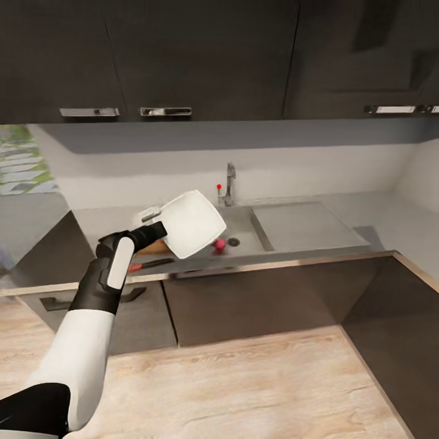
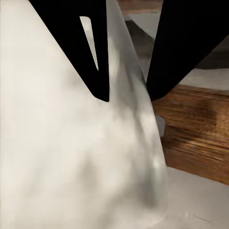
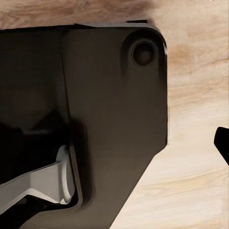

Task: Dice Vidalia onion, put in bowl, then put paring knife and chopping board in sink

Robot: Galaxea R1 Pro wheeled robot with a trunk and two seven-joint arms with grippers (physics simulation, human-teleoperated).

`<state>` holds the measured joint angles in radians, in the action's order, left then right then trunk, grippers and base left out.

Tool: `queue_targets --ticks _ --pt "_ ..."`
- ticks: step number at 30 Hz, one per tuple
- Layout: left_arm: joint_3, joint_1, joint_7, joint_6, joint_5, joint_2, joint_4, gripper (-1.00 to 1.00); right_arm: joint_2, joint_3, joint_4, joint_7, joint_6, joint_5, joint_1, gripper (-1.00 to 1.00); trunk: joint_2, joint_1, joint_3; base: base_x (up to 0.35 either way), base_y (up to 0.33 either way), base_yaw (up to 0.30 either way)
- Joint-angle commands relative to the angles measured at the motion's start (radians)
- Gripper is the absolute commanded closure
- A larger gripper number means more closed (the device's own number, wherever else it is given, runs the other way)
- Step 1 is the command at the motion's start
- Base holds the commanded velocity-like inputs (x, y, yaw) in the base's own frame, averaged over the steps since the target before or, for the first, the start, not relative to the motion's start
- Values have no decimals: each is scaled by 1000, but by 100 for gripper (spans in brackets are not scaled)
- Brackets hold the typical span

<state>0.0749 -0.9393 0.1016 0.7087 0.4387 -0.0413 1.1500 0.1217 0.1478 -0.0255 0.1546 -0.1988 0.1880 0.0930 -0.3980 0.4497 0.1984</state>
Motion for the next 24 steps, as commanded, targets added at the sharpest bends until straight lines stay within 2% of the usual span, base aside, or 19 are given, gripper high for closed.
queue_targets --ticks 1,10,16,24 --pt "2 -1 7 4 15 1 -2 100 0 9 0 3 -4 10 1 -100 -2 0 1 -104 279 211" --pt "4 -1 7 3 15 11 -24 100 -1 8 0 3 -4 10 1 -100 -2 0 -10 19 302 188" --pt "6 -1 7 3 15 12 -36 100 -2 7 -1 3 -4 11 1 -100 -2 0 -10 160 310 22" --pt "34 -1 7 3 15 22 -59 100 -2 7 -1 3 -4 10 1 -100 -2 0 -10 231 265 1"
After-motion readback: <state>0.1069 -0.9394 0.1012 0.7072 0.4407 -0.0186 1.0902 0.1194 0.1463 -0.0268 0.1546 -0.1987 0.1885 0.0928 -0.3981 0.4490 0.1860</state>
